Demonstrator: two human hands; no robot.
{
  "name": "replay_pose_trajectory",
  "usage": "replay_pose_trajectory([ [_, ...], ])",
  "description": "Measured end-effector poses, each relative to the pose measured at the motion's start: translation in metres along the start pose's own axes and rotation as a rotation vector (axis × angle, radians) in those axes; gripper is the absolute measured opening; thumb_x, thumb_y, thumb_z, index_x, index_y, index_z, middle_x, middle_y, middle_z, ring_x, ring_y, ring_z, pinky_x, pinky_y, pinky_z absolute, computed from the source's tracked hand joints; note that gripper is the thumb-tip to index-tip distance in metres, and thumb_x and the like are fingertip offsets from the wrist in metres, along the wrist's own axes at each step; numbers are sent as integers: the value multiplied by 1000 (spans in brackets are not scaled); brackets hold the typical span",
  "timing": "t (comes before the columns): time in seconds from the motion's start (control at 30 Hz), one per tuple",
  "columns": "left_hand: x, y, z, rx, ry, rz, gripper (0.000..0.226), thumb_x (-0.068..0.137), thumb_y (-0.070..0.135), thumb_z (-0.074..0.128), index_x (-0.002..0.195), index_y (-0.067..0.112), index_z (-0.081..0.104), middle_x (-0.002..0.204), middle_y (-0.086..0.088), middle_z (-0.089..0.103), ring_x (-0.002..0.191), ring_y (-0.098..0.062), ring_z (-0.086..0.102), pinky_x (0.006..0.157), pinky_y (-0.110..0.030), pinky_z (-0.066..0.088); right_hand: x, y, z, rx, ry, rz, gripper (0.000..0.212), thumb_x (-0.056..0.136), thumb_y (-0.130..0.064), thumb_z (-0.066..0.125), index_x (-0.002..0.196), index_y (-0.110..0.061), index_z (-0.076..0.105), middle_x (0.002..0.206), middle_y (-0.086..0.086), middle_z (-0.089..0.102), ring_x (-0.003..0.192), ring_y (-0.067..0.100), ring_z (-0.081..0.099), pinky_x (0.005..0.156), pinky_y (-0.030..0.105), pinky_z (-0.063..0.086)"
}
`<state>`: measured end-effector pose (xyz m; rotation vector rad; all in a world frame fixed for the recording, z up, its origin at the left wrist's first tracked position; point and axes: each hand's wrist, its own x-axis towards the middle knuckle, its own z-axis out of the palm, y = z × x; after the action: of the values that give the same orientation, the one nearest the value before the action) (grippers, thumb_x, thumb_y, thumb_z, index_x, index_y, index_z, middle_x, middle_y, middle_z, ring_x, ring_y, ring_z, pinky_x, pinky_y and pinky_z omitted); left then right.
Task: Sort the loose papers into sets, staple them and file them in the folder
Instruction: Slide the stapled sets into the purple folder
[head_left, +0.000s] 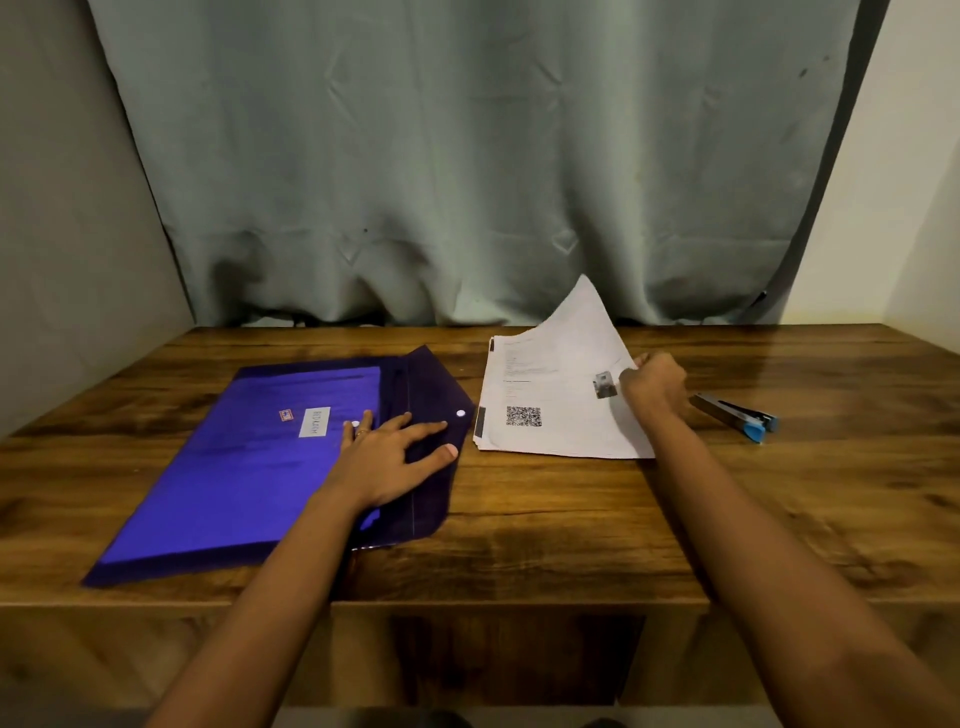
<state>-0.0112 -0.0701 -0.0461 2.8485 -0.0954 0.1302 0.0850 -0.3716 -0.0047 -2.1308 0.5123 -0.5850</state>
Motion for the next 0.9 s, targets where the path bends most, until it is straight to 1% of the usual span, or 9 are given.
replay_pose_trajectory([
  [0.13,-1,1,-1,-8,-7,-1,95,53,92,10,138,56,32,158,1,23,145,-38,6,114,-55,-1,12,1,-15,226,-45,44,13,93,-4,55,105,-9,54,115,14,57,111,30,56,77,29,41],
  [0.2,-2,1,-2,-7,-6,1,95,53,92,10,138,56,33,158,1,22,145,-38,6,114,-55,-1,17,2,-22,335,-70,103,17,93,-4,54,109,-7,56,123,15,58,113,30,55,79,28,41],
  [0.37,-5,4,-2,-30,9,-3,95,51,93,14,136,56,36,157,1,24,145,-38,6,114,-55,0,13,-5,-17,657,-142,205,24,92,2,53,114,-7,58,118,10,64,92,22,61,68,24,50],
  [0.43,-6,4,-2,-44,29,-11,94,51,94,17,134,57,37,156,0,26,145,-37,7,115,-54,1,5,-14,-7,722,-152,197,28,90,7,51,115,-5,57,113,11,65,90,23,62,69,27,52],
  [0.57,-7,4,-3,-95,72,-15,94,50,93,25,132,52,46,151,-2,33,144,-33,15,115,-51,5,-13,-29,17,678,-138,178,29,86,11,52,107,-7,59,110,13,66,93,27,65,79,32,55],
  [0.67,-9,3,-2,-240,142,-17,83,54,88,47,119,39,61,134,-1,45,131,-24,34,112,-45,22,-22,-32,30,573,-133,130,27,88,4,58,111,-12,60,117,13,64,102,31,64,84,37,55],
  [0.73,-9,4,-3,-372,206,-24,61,63,72,67,107,30,66,120,1,49,116,-18,43,103,-35,34,-29,-33,33,509,-128,88,30,91,-2,58,121,-9,58,124,12,61,108,31,62,84,34,53],
  [0.8,-8,3,-4,-452,324,-57,41,75,52,73,100,20,66,111,-2,53,106,-16,49,85,-22,35,-35,-33,37,473,-127,41,34,93,-4,56,127,-8,56,129,13,58,112,32,60,86,33,52],
  [0.9,-6,-1,-7,-424,527,-196,37,81,36,73,102,8,61,108,-11,59,102,-24,53,75,-24,34,-42,-34,38,415,-105,-18,35,94,-4,55,129,-7,55,132,14,56,116,33,57,91,33,50],
])
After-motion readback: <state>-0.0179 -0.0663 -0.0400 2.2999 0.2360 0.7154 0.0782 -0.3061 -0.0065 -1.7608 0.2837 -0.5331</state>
